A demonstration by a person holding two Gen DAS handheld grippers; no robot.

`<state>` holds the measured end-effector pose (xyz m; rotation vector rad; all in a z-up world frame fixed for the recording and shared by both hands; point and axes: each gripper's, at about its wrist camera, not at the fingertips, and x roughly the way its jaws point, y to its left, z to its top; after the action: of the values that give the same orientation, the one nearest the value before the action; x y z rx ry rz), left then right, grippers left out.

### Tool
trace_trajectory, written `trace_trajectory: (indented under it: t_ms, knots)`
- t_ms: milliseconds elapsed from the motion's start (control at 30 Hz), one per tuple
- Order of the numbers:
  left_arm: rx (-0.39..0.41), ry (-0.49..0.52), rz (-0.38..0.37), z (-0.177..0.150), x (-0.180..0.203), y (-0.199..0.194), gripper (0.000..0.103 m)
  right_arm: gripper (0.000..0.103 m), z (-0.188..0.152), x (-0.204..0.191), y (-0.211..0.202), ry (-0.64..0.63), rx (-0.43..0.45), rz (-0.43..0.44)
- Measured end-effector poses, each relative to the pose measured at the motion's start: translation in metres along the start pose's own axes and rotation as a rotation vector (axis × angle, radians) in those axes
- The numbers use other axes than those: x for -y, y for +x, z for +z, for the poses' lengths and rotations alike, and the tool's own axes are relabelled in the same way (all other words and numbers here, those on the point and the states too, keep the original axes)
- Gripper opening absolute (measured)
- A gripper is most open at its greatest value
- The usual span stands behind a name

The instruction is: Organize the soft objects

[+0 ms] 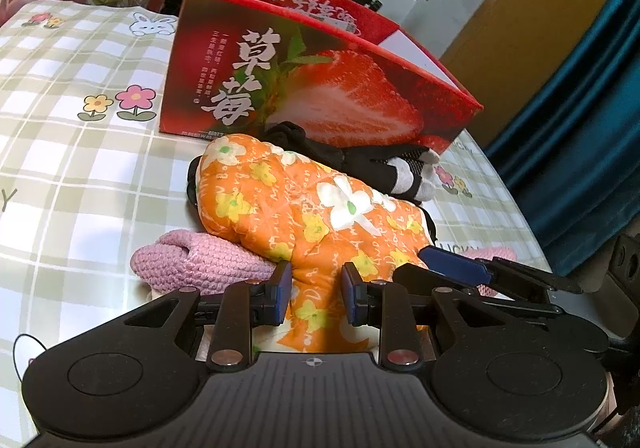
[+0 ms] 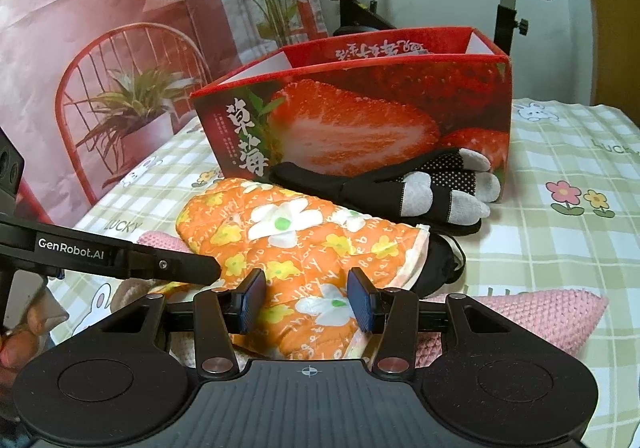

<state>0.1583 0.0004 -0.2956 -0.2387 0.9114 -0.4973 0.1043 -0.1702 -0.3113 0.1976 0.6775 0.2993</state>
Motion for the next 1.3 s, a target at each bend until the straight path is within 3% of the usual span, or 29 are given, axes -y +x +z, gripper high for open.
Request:
trace_trajectory:
  t_ms: [567, 867, 1200, 1300]
  knots:
    - [0.038, -0.091, -0.055, -0.007, -0.014, -0.005, 0.028, 0.043, 0.005, -0.006, 0.004, -0.056, -0.039, -0.019]
    - [0.050, -0.065, -0.033, -0.010, -0.009, -0.007, 0.028, 0.043, 0.008, -0.005, 0.001, -0.079, -0.045, -0.010]
    - [0.042, -0.075, -0.045, -0.010, -0.012, -0.007, 0.028, 0.043, 0.009, 0.003, -0.017, -0.022, -0.015, -0.039]
    - [0.039, -0.080, -0.048, -0.010, -0.014, -0.006, 0.028, 0.048, 0.009, 0.009, -0.020, 0.010, -0.007, -0.075]
